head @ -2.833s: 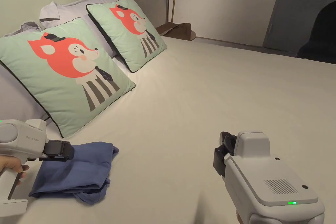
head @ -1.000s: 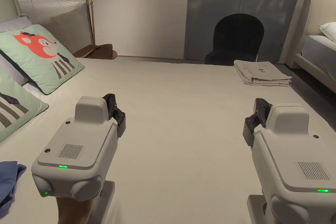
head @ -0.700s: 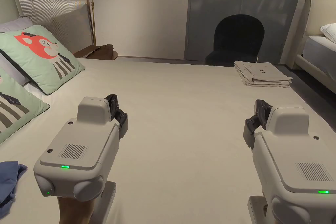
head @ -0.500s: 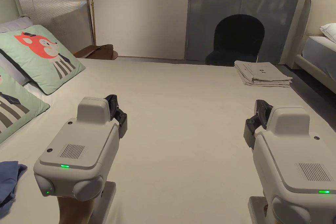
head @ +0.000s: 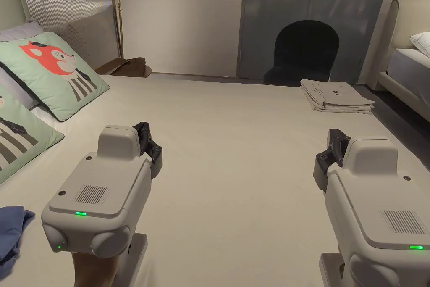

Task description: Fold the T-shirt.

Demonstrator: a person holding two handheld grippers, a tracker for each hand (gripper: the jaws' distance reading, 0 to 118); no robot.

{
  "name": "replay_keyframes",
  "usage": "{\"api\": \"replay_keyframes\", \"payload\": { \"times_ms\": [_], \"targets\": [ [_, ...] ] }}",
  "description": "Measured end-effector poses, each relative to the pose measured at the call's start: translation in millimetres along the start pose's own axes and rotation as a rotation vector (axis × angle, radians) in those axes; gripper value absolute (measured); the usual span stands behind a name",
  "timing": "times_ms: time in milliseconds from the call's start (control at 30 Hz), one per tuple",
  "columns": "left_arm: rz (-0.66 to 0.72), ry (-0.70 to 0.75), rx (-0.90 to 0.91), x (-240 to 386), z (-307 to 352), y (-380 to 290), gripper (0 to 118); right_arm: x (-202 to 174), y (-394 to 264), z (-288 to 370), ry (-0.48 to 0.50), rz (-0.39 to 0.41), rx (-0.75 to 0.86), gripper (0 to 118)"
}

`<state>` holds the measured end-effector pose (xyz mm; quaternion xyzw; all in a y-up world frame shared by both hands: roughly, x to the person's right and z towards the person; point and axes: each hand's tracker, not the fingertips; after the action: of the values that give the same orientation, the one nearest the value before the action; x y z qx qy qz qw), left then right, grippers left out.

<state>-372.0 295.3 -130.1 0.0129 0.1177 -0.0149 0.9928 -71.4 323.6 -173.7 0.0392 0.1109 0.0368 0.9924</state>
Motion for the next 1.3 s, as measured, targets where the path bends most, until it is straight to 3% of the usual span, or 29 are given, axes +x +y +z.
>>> {"api": "replay_keyframes", "payload": {
  "times_ms": [800, 867, 1000, 1033, 1100, 1300],
  "targets": [
    [0.003, -0.010, 0.011, -1.9, -2.0, -0.9, 0, -1.6, -0.6, -2.1, -0.014, 0.016, -0.008, 1],
    [0.006, -0.017, 0.006, -2.7, -2.5, 0.2, 8, -1.6, -0.4, -2.4, -0.022, 0.018, -0.013, 13],
    [0.013, -0.031, -0.006, -3.5, -4.1, 1.4, 94, -1.0, -1.3, -4.7, -0.022, 0.016, -0.030, 81],
    [0.012, -0.024, -0.015, -2.6, -5.2, 2.0, 104, -1.2, -1.9, -5.2, -0.027, 0.014, -0.032, 95],
    [0.009, -0.028, -0.009, -2.4, -4.8, 0.9, 110, -1.9, -3.1, -5.5, -0.046, 0.016, -0.031, 114],
    [0.006, -0.024, 0.002, -1.8, -3.1, 1.2, 110, -0.2, -3.1, -4.4, -0.048, 0.010, -0.027, 114]
  ]
}}
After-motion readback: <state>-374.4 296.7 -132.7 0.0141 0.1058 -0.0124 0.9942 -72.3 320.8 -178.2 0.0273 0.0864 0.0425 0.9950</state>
